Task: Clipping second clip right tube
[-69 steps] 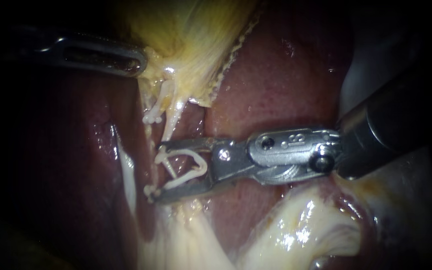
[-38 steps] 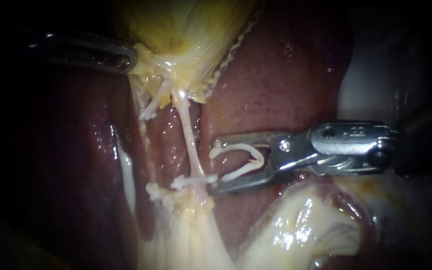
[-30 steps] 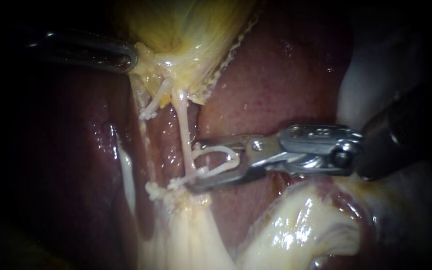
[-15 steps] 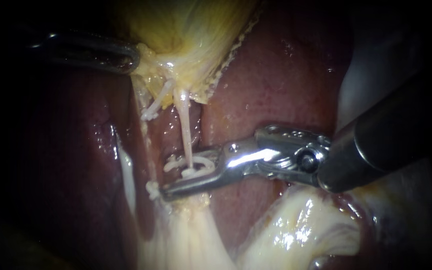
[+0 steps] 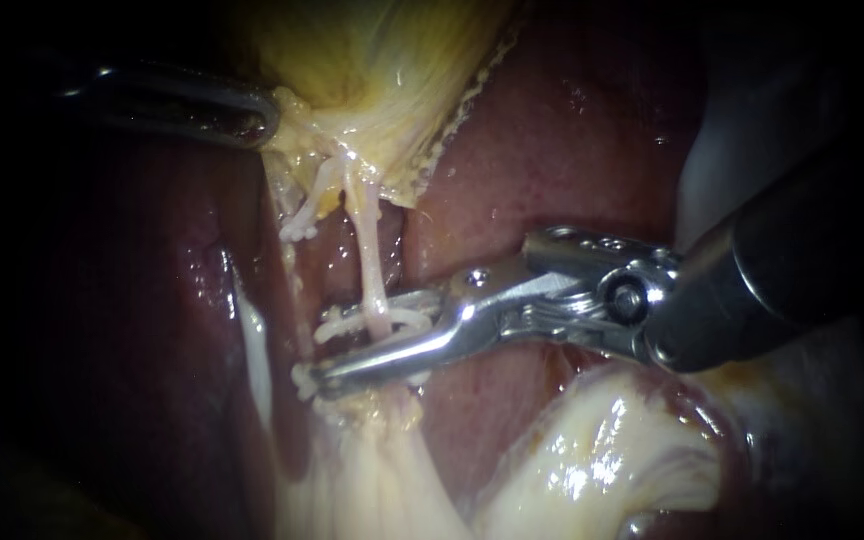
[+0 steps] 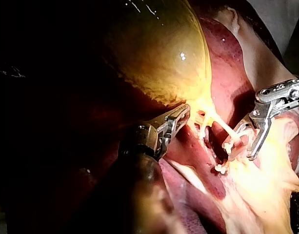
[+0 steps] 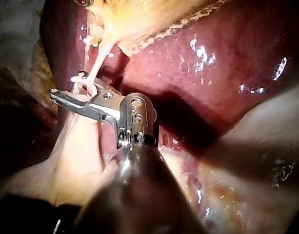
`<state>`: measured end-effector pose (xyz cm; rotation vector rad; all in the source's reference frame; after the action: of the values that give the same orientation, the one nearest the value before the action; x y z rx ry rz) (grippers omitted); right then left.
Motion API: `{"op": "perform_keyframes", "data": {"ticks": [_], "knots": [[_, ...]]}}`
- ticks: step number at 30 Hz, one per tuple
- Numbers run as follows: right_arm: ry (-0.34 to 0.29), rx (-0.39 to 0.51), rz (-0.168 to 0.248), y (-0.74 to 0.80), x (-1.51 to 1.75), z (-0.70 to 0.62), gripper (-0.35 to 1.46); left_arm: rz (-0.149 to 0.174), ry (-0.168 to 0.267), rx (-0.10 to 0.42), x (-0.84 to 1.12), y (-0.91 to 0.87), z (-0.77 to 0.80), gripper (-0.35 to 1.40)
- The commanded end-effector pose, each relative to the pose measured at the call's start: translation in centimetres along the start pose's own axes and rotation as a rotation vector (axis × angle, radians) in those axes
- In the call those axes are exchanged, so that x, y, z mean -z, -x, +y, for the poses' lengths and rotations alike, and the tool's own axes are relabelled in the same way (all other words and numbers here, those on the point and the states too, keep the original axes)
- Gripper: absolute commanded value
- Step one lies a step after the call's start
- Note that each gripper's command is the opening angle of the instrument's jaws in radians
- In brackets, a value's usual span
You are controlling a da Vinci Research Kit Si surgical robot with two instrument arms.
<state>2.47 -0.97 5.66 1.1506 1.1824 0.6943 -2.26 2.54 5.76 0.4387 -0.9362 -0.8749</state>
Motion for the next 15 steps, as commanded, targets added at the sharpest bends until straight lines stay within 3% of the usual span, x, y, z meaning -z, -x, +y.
{"op": "perform_keyframes", "data": {"ticks": [1,5,9,15], "knots": [[0.002,0.001,0.001,0.0,0.01,0.01,0.46,0.0,0.0,0.0,0.0,0.0,0.0,-0.35],[-0.001,0.001,-0.002,0.02,0.04,0.01,0.37,0.0,0.0,0.0,-0.01,0.0,0.0,-0.35],[-0.004,0.002,-0.005,0.04,0.08,0.01,0.08,0.0,0.001,0.0,-0.01,-0.01,0.0,-0.35],[-0.003,0.003,-0.004,0.05,0.1,0.07,-0.03,0.0,0.001,-0.001,-0.02,-0.01,0.01,-0.35]]}}
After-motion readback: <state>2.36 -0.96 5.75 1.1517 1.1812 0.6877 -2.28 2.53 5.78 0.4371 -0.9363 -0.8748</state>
